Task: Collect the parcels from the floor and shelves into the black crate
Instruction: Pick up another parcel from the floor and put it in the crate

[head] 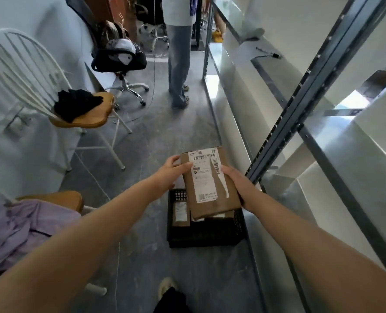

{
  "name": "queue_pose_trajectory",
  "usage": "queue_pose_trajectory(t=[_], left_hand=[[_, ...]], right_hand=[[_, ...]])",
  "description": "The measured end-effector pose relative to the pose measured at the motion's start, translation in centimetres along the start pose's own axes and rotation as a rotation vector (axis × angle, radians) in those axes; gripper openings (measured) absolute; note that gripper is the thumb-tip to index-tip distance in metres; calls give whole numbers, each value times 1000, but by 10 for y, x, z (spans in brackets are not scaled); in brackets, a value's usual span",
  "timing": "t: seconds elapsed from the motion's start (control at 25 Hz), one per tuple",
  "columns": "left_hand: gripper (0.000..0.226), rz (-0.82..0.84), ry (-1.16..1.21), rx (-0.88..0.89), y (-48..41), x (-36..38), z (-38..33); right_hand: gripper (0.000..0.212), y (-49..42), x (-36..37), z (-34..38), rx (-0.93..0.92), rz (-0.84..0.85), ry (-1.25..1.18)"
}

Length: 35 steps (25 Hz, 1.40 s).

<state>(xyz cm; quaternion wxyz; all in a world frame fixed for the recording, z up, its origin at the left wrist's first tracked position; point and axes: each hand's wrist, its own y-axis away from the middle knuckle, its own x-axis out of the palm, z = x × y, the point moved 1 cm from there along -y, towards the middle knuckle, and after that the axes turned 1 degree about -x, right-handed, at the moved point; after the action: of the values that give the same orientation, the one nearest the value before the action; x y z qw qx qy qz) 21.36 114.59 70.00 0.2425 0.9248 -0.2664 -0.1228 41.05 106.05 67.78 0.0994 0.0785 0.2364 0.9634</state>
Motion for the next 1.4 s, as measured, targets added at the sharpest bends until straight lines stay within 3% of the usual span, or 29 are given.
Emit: queue_pose_trajectory(t=[0.2,0.32,0.44,0.52,0.64,0.88,1.12,1.4], left_hand=[[67,34,-119,-108,-95,-13,15],[68,119,-199,-95,-152,4,43],[66,253,-182,-164,-227,28,102],[50,318,-140,-202,-274,45,160],[34,305,-59,-263,-345,74,267],[45,243,104,-394,-433,120,440],[53,406,58,-441,-439,170,500],[59,416,-108,-392,-459,177,505]], right_hand=[[50,-81,-37,-32,176,-44,-2],[44,-129,-67,-57,307,91,118],[42,-195,-97,-108,395,196,206],[45,-238,-117,-157,436,212,263],[53,-306,-155,-244,477,179,293],[54,-396,-222,-420,566,110,226],[40,-372,-229,-517,614,-145,-7],[34,-389,-228,-533,510,-282,-15]])
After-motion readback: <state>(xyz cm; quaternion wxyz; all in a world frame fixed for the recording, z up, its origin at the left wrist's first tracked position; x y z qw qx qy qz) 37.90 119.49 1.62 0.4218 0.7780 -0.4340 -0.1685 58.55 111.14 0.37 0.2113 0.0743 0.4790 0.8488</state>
